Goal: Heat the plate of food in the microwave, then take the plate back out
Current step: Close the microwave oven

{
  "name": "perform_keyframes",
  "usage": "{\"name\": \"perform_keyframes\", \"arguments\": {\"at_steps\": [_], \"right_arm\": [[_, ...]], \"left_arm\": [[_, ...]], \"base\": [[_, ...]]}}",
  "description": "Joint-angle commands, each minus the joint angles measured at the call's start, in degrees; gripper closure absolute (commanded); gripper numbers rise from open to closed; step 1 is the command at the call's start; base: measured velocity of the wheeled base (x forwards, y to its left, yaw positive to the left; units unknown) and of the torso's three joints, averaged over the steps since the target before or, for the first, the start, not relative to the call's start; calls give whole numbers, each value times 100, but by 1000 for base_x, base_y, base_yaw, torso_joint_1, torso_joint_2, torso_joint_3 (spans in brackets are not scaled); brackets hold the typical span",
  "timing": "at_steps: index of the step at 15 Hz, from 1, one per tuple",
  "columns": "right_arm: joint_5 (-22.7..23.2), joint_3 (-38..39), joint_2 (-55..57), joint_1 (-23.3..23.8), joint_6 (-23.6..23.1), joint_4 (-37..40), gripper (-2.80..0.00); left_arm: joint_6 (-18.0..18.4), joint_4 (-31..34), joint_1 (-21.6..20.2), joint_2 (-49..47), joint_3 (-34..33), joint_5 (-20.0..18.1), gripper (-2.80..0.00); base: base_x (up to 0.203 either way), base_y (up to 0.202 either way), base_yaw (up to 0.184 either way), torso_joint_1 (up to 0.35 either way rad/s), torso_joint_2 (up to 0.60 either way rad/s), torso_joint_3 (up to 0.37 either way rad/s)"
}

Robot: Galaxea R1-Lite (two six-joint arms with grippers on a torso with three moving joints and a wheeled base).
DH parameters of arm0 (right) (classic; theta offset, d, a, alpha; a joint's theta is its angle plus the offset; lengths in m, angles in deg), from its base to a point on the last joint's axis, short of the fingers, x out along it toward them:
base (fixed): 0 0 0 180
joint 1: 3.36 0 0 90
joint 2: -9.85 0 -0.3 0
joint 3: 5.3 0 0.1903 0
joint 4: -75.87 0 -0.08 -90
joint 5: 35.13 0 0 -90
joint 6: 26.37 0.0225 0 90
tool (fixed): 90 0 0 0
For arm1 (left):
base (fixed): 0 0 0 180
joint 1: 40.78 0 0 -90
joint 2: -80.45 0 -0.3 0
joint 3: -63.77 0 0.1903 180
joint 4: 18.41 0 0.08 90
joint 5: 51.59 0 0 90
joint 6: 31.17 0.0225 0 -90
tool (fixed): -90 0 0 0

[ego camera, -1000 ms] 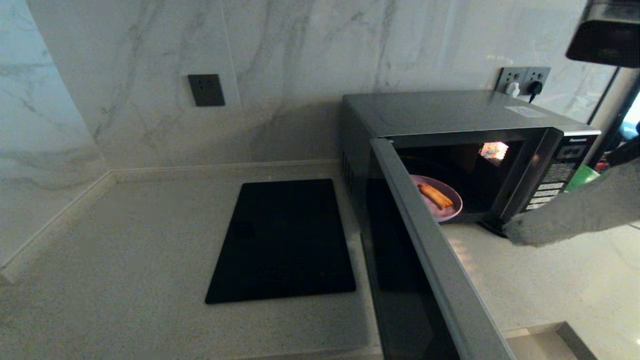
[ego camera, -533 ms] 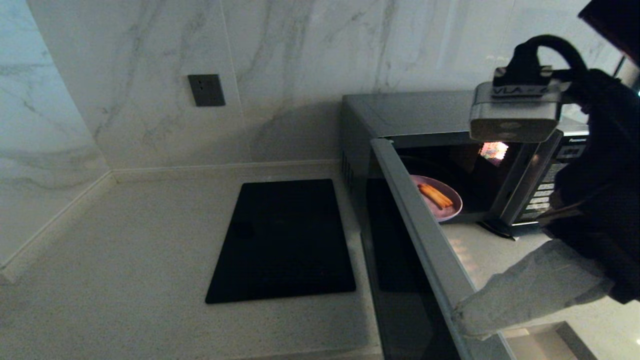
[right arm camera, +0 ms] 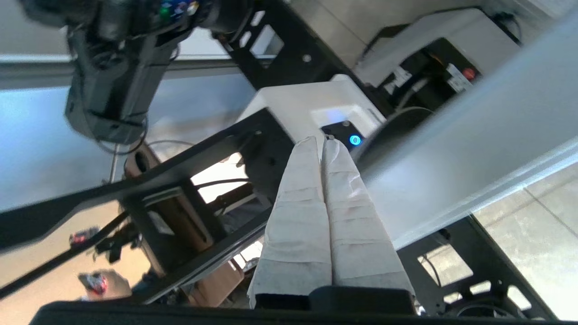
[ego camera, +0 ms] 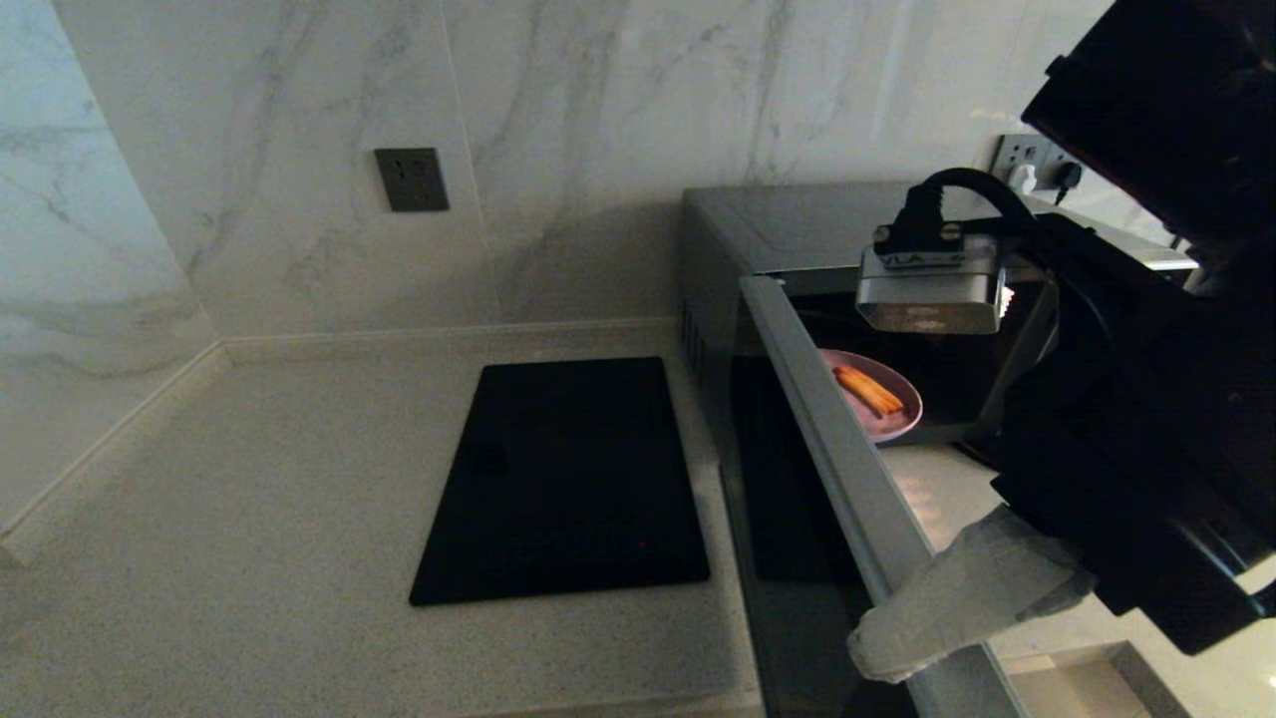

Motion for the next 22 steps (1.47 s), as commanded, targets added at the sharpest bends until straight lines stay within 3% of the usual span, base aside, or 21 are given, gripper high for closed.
{"name": "perform_keyframes", "arguments": {"at_steps": [1,5,11,13,19,22], "right_arm": [[-328,1,28,6,98,139,0],[-1293,39,6,230,448,515,0],[-1568,198,-114,751,578,516,0],[-1570,202,-155,1097,579,516,0],[-1718,131,-257,2711,558,481,0],[-1789,81,-313,3197,510,466,0]], "left_arm": [[-4,-2,-2,-9,0,2,0],[-4,-2,-2,-9,0,2,0],[-4,-2,-2,-9,0,2,0],[-4,-2,-2,-9,0,2,0],[-4,-2,-2,-7,0,2,0],[-4,-2,-2,-9,0,2,0]], "base": [[0,0,0,0,0,0],[0,0,0,0,0,0],[0,0,0,0,0,0],[0,0,0,0,0,0],[0,0,0,0,0,0],[0,0,0,0,0,0]]}}
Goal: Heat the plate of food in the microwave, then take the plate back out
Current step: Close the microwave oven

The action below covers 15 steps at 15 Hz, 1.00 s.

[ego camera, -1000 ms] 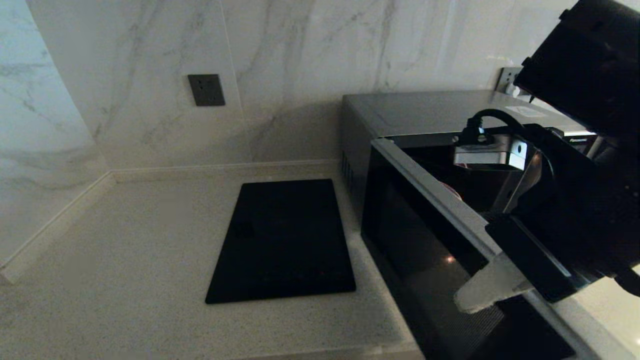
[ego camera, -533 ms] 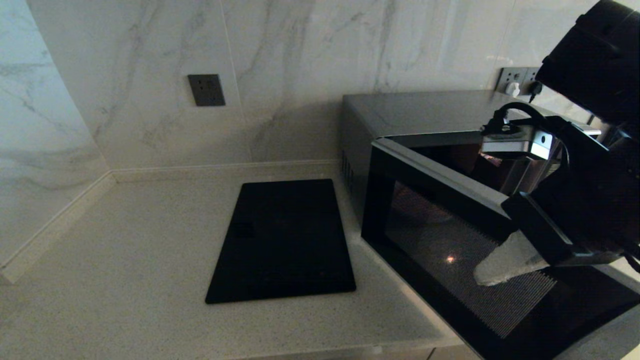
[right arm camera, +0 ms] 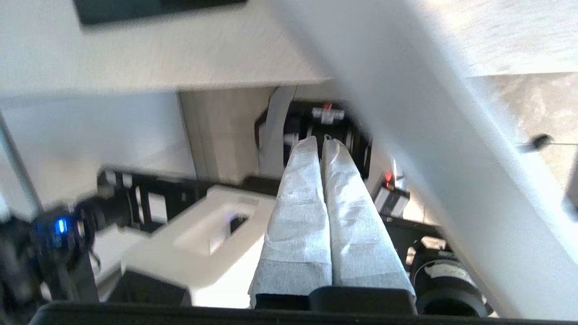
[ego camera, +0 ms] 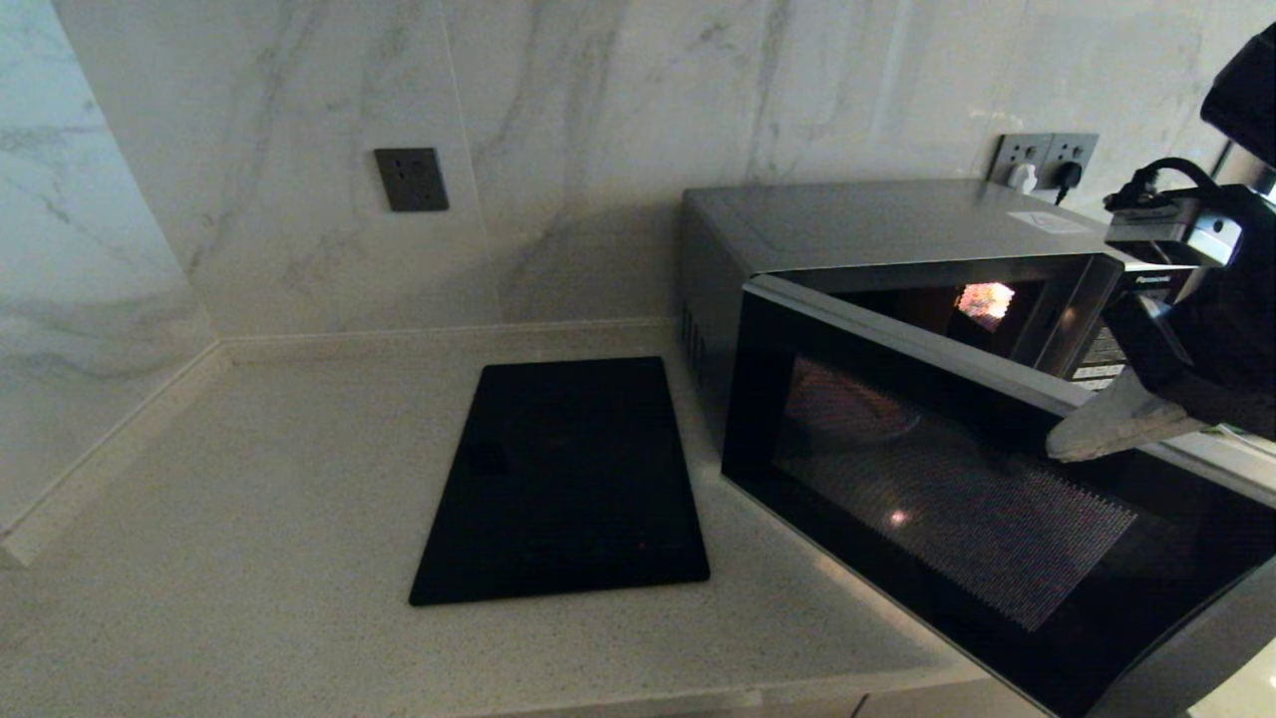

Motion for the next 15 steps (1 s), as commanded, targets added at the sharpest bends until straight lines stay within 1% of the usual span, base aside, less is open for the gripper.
{"name": "perform_keyframes", "arguments": {"at_steps": [1,5,7,9,13,15], "right_arm": [[-128,-43,-48,296,16,17,0],[-541,-44,-49,321,21,-54,0],[-663,-44,-39,341,21,-63,0],[-817,-44,43,481,29,-194,0],[-1206,-44,282,924,30,-763,0],[-1335,-44,414,1114,21,-1257,0]], "left_arm": [[-4,-4,-2,-9,0,2,0],[-4,-4,-2,-9,0,2,0],[-4,-4,-2,-9,0,2,0],[-4,-4,-2,-4,0,2,0],[-4,-4,-2,-9,0,2,0],[-4,-4,-2,-5,0,2,0]], "base": [[0,0,0,0,0,0],[0,0,0,0,0,0],[0,0,0,0,0,0],[0,0,0,0,0,0],[0,0,0,0,0,0],[0,0,0,0,0,0]]}}
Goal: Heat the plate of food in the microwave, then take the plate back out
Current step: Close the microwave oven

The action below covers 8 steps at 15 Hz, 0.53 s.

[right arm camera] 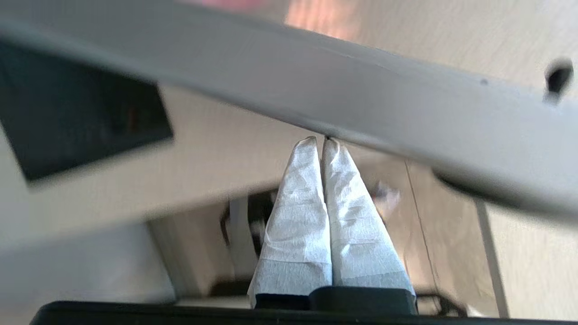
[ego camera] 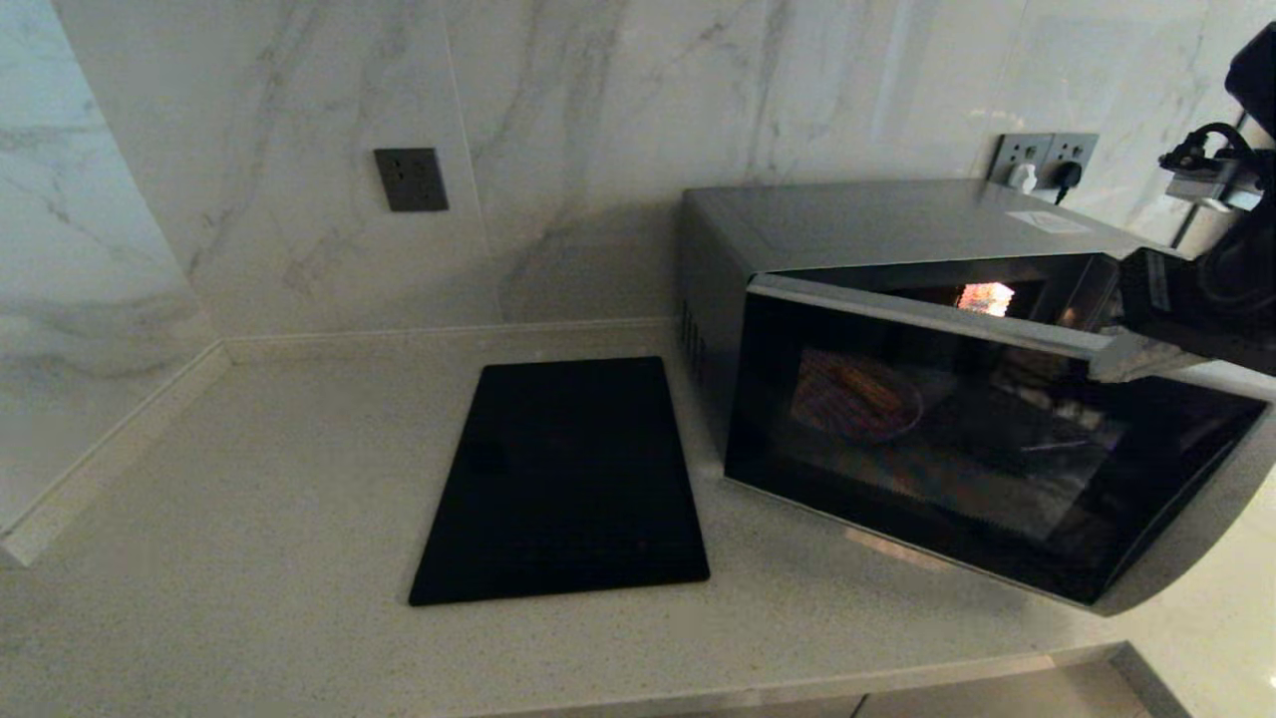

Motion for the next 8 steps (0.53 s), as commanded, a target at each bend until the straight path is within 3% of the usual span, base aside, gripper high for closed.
{"name": "perform_keyframes", "arguments": {"at_steps": [1,4,8], "right_arm": [[-156,-3,229,165,12,-343,0],[-488,-9,579,320,-44,-1153,0],[-557,-9,959,633,-159,-2001,0]], "left_arm": [[-4,-2,-2,-9,0,2,0],[-4,-2,-2,-9,0,2,0],[-4,-2,-2,-9,0,2,0]], "base": [[0,0,0,0,0,0],[0,0,0,0,0,0],[0,0,0,0,0,0]]}}
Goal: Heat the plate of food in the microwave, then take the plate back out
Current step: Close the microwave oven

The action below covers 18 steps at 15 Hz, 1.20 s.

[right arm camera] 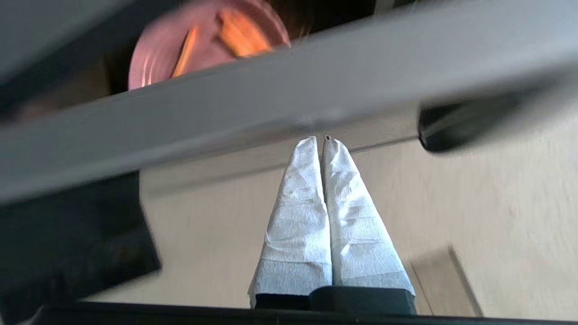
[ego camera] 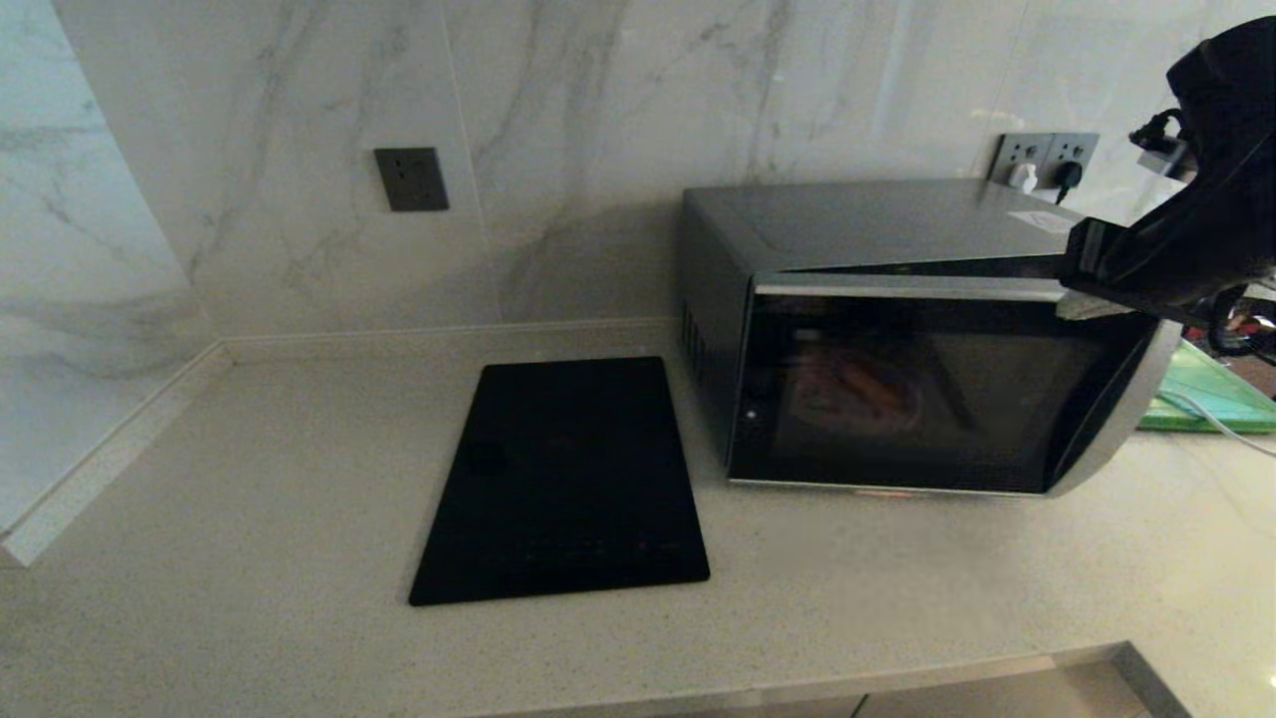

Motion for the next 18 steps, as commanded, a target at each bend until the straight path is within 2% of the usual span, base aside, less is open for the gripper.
{"name": "perform_keyframes", "arguments": {"at_steps": [1,5,8,18], "right_arm": [[-10,0,282,200,-2,-298,0],[2,0,397,541,-100,-943,0],[-1,0,448,625,-117,-1347,0],[16,9,518,607,-196,-1375,0]], "left_arm": [[-5,-4,-2,-9,0,5,0],[-5,-4,-2,-9,0,5,0],[-5,-4,-2,-9,0,5,0],[-5,-4,-2,-9,0,5,0]], "base": [[0,0,0,0,0,0],[0,0,0,0,0,0],[0,0,0,0,0,0],[0,0,0,0,0,0]]}}
